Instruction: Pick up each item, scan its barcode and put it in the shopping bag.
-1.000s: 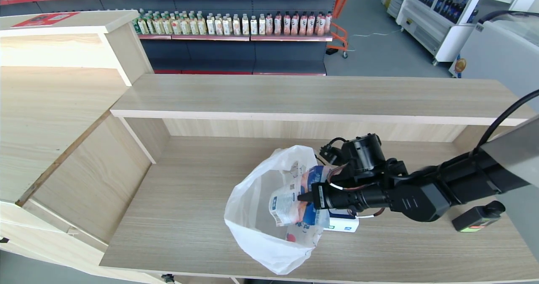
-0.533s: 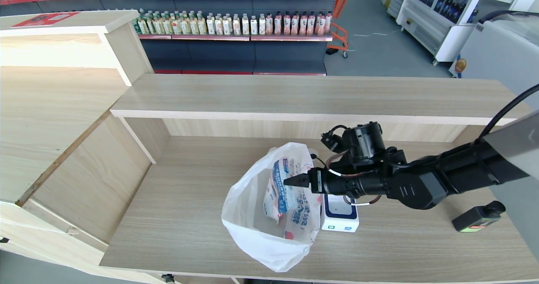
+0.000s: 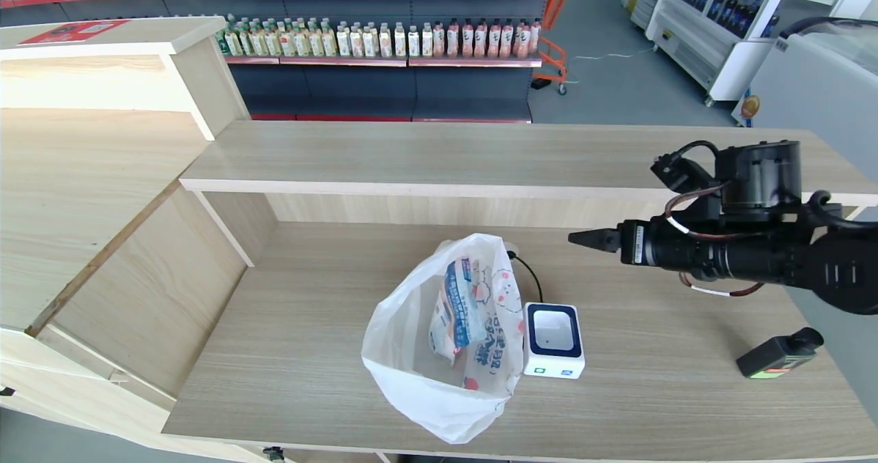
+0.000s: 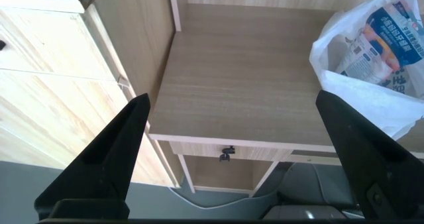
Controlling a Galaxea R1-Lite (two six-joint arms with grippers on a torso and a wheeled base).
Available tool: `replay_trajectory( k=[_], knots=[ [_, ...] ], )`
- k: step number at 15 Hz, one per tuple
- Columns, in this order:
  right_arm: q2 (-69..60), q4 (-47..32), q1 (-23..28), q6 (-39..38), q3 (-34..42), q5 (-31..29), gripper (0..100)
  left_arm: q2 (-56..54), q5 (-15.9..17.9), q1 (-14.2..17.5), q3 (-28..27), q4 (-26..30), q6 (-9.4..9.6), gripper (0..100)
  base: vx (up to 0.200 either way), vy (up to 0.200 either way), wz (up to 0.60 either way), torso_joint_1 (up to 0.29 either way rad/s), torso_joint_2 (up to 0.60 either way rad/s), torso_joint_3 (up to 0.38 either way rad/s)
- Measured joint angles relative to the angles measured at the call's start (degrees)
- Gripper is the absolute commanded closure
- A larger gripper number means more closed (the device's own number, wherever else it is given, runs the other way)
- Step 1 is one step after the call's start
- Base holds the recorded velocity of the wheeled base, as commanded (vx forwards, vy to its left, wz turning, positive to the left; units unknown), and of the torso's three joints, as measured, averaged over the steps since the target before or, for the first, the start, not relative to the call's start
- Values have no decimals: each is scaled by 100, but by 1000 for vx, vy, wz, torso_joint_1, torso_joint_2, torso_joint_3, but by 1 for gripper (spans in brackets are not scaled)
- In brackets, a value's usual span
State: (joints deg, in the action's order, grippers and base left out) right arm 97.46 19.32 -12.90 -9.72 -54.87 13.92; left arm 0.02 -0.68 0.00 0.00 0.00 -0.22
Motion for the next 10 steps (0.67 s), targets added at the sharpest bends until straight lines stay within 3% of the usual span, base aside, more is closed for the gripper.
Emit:
replay_trajectory(
  k=[2,5,10],
  knots=[
    [-909,-55,489,571,529,-385,0,0,0,0,0,0,0,0,0,0,0,0,0,0],
    [-2484,-137,880,773,1662,-725,0,0,0,-2,0,0,0,0,0,0,0,0,0,0],
    [-5248,-419,1031,789,3555,-924,0,0,2,0,0,0,-2,0,0,0,0,0,0,0]
  ],
)
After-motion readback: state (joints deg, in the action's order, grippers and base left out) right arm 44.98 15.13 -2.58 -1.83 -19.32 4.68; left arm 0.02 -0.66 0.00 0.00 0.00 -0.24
